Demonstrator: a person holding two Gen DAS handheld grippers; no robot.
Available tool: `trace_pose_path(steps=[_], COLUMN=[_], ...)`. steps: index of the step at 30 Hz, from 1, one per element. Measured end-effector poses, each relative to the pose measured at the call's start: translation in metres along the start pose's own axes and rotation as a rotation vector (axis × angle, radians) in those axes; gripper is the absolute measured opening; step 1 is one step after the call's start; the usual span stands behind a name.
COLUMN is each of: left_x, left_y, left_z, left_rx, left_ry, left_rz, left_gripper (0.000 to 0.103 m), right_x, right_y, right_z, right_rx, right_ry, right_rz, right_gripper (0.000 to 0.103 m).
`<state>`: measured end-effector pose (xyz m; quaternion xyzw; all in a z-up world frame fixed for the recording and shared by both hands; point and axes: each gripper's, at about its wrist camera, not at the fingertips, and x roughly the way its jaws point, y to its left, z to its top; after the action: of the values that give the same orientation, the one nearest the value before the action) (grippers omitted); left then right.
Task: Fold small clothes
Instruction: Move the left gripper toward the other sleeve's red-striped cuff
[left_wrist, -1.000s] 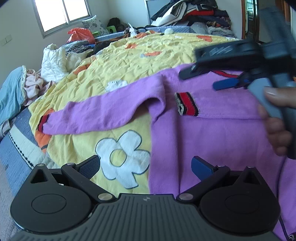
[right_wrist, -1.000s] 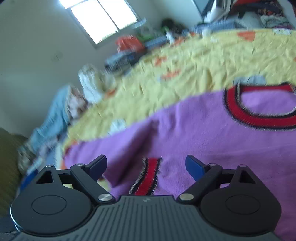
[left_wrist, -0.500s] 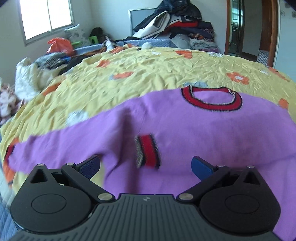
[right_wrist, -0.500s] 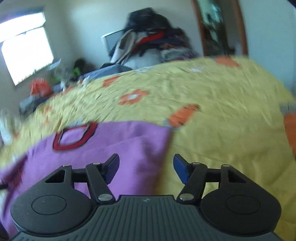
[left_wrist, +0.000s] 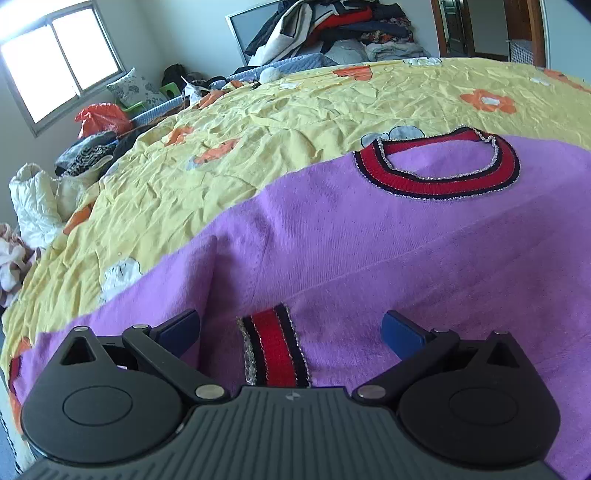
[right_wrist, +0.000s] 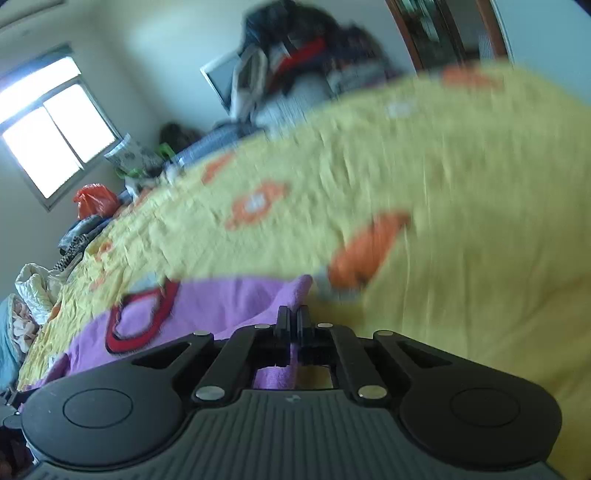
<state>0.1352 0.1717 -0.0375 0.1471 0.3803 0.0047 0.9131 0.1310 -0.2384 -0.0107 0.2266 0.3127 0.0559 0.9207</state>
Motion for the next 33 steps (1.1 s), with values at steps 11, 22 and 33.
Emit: trace_pose_path(steps=[11,22,33], left_x=[0.001,-0.001,-0.003], left_y=[0.0,0.01,0.008], left_z=[-0.002,-0.011,-0.008], left_rx=[0.081,0.09,0.123], left_ry=[-0.049,-0.048,-0.032], left_rz=[0.052,0.049,0.071], left_gripper=[0.103,0.103,0.103], right_x=[-0.032,-0.034,-0.063], right_y=[-0.017,-0.018,0.019], right_z=[-0.02,-0.072,-0.069], right_rx=[0.016,0.249,-0.055], right_ry=[0.084,0.178,0.068], right_rz=[-0.085,0.181,0.034], right_gripper=[0.019,0.028,0.008])
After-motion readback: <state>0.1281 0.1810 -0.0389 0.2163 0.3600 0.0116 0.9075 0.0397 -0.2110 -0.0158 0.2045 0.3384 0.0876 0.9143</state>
